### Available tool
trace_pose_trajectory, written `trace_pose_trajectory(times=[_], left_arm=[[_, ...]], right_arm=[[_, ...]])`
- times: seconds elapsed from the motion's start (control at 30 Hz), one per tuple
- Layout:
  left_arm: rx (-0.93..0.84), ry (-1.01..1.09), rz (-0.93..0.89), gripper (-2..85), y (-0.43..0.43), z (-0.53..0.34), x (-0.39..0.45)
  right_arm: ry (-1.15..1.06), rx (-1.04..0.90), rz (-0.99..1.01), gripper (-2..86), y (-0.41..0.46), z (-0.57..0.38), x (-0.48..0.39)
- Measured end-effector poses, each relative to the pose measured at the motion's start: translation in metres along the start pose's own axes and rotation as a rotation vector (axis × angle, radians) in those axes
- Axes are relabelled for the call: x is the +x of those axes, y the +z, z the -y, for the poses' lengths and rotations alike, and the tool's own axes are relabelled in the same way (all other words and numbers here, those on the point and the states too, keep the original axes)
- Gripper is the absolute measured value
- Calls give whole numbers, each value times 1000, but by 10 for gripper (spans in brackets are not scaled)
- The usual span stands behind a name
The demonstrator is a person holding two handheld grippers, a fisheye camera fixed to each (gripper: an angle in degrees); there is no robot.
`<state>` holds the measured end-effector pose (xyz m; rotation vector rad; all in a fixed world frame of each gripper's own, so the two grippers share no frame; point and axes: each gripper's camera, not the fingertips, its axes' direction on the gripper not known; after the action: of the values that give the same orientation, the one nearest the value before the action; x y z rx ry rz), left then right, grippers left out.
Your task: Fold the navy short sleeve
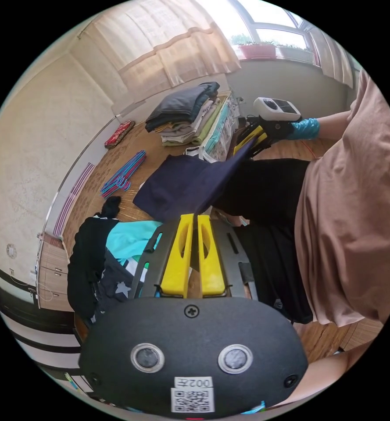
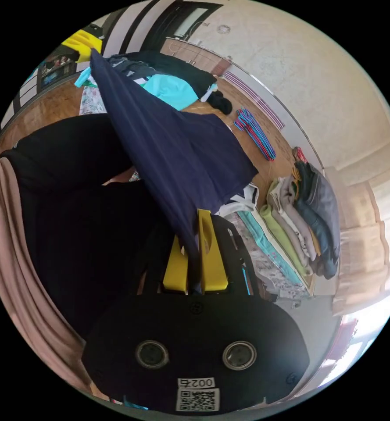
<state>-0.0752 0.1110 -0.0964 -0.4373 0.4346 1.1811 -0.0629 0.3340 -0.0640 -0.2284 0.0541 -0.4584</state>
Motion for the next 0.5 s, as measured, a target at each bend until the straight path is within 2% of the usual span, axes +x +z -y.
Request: trace_pose_trajectory(times=[0.23, 0.33, 0.5], left_arm=[[-11, 1, -17, -9, -3, 13, 0], [-44, -9, 68, -9, 0, 34, -23], [-15, -139, 334, -9, -6, 94, -119]], right_arm=[[65, 59, -4, -7, -10, 9, 47], [78, 102, -4, -8, -13, 41, 92], [86, 181, -84, -9, -15, 123, 182]])
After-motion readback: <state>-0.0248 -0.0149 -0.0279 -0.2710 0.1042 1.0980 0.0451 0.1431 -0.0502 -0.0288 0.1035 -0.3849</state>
